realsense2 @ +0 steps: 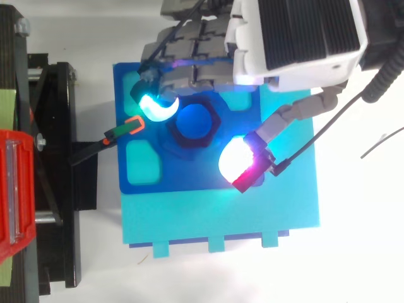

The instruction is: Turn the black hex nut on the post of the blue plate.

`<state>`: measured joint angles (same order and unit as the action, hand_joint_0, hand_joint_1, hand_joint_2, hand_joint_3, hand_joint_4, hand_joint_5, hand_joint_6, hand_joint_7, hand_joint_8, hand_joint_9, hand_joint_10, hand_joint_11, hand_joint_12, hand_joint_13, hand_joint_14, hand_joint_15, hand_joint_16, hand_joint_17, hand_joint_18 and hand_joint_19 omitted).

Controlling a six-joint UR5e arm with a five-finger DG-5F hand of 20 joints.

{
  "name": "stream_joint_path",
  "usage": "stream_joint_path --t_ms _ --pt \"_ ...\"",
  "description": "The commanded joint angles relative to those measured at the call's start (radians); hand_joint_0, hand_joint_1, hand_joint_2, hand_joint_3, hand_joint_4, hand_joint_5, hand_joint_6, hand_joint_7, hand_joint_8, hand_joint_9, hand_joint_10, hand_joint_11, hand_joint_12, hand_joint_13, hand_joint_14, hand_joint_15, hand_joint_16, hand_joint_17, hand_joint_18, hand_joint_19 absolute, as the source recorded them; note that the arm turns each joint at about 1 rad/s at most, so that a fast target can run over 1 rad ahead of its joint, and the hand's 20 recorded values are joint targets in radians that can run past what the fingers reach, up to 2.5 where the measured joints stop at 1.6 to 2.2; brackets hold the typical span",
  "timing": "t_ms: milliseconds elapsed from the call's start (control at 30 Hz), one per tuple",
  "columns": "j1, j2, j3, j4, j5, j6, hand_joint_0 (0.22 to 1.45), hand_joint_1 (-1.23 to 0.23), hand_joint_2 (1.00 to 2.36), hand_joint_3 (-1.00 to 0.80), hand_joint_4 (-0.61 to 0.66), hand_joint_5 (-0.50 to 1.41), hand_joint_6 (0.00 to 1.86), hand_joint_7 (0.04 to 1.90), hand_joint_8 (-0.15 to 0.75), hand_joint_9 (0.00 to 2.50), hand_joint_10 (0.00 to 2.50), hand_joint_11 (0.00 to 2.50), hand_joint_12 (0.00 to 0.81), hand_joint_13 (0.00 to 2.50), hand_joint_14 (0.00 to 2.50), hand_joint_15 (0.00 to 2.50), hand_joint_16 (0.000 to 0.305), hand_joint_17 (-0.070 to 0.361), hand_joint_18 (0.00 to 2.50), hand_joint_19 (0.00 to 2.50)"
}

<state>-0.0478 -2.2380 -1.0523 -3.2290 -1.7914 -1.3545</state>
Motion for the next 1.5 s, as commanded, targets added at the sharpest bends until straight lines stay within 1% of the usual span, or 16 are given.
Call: stream_joint_path --t_ms 0,133,300,433,567,700,800,867,900,967,1133,1167,1200,1367,1433,1467 --pt "-0.012 0.000 0.000 0.000 -0.016 0.000 0.49 -0.44 1.00 -0.50 0.20 -0.20 0.50 0.76 0.261 0.32 0.00 0.00 0.362 0.35 0.00 0.06 0.047 0.106 0.25 0.25" --pt "-0.024 0.000 0.015 -0.002 -0.020 0.000 0.49 -0.43 1.00 -0.50 0.21 -0.20 0.50 0.76 0.260 0.32 0.00 0.00 0.362 0.35 0.00 0.07 0.047 0.106 0.25 0.25" --pt "-0.029 0.000 0.028 -0.012 -0.022 0.000 0.49 -0.44 1.00 -0.50 0.21 -0.20 0.50 0.75 0.261 0.32 0.00 0.00 0.361 0.35 0.00 0.07 0.047 0.106 0.25 0.25" --pt "-0.027 0.000 0.034 -0.012 -0.022 0.001 0.49 -0.44 1.00 -0.50 0.21 -0.19 0.50 0.76 0.261 0.32 0.00 0.00 0.362 0.35 0.00 0.07 0.047 0.106 0.25 0.25" --pt "-0.020 0.000 0.054 -0.020 -0.016 0.003 0.49 -0.44 1.00 -0.50 0.21 -0.19 0.50 0.75 0.262 0.32 0.00 0.00 0.362 0.35 0.00 0.07 0.047 0.106 0.25 0.25" --pt "-0.014 0.000 0.057 -0.023 -0.011 0.003 0.49 -0.44 1.00 -0.50 0.22 -0.19 0.50 0.75 0.263 0.32 0.00 0.00 0.361 0.35 0.00 0.07 0.047 0.106 0.25 0.25" --pt "-0.003 0.000 0.057 -0.011 0.001 0.003 0.49 -0.44 1.00 -0.50 0.22 -0.19 0.50 0.75 0.263 0.32 0.00 0.00 0.362 0.35 0.00 0.07 0.047 0.106 0.25 0.25" --pt "0.000 0.000 0.057 -0.008 0.007 0.003 0.49 -0.44 1.00 -0.50 0.22 -0.19 0.50 0.75 0.262 0.32 0.00 0.00 0.362 0.35 0.00 0.06 0.047 0.105 0.25 0.25" --pt "0.014 0.000 0.057 0.006 0.026 0.006 0.49 -0.44 1.00 -0.50 0.22 -0.19 0.50 0.75 0.262 0.32 0.00 0.00 0.362 0.35 0.00 0.07 0.047 0.105 0.25 0.25" --pt "0.020 0.000 0.057 0.012 0.030 0.006 0.49 -0.44 1.00 -0.50 0.22 -0.19 0.50 0.75 0.263 0.33 0.00 0.00 0.361 0.35 0.00 0.07 0.047 0.105 0.26 0.25" --pt "0.046 0.000 0.057 0.011 0.057 0.006 0.49 -0.44 1.00 -0.50 0.22 -0.19 0.50 0.75 0.263 0.33 0.00 0.00 0.362 0.35 0.00 0.07 0.047 0.105 0.25 0.25" --pt "0.048 0.000 0.057 0.011 0.060 0.006 0.49 -0.44 1.00 -0.50 0.22 -0.19 0.50 0.75 0.263 0.33 0.00 0.00 0.362 0.35 0.00 0.07 0.047 0.105 0.25 0.25" --pt "0.055 0.000 0.057 0.006 0.072 0.006 0.49 -0.44 1.00 -0.50 0.22 -0.19 0.50 0.75 0.264 0.33 0.00 0.00 0.362 0.35 0.00 0.06 0.047 0.105 0.25 0.25" --pt "0.066 0.000 0.055 0.006 0.086 0.006 0.49 -0.43 1.00 -0.50 0.22 -0.19 0.50 0.75 0.263 0.33 0.00 0.00 0.361 0.35 0.00 0.07 0.047 0.105 0.25 0.25" --pt "0.079 0.000 0.052 0.015 0.093 0.006 0.49 -0.43 1.00 -0.50 0.22 -0.19 0.50 0.75 0.264 0.33 0.00 0.00 0.362 0.35 0.00 0.07 0.047 0.105 0.25 0.25" --pt "0.079 -0.002 0.051 0.017 0.095 0.006 0.49 -0.43 1.00 -0.50 0.22 -0.19 0.50 0.75 0.264 0.33 0.00 0.00 0.362 0.35 0.00 0.07 0.047 0.105 0.25 0.25"
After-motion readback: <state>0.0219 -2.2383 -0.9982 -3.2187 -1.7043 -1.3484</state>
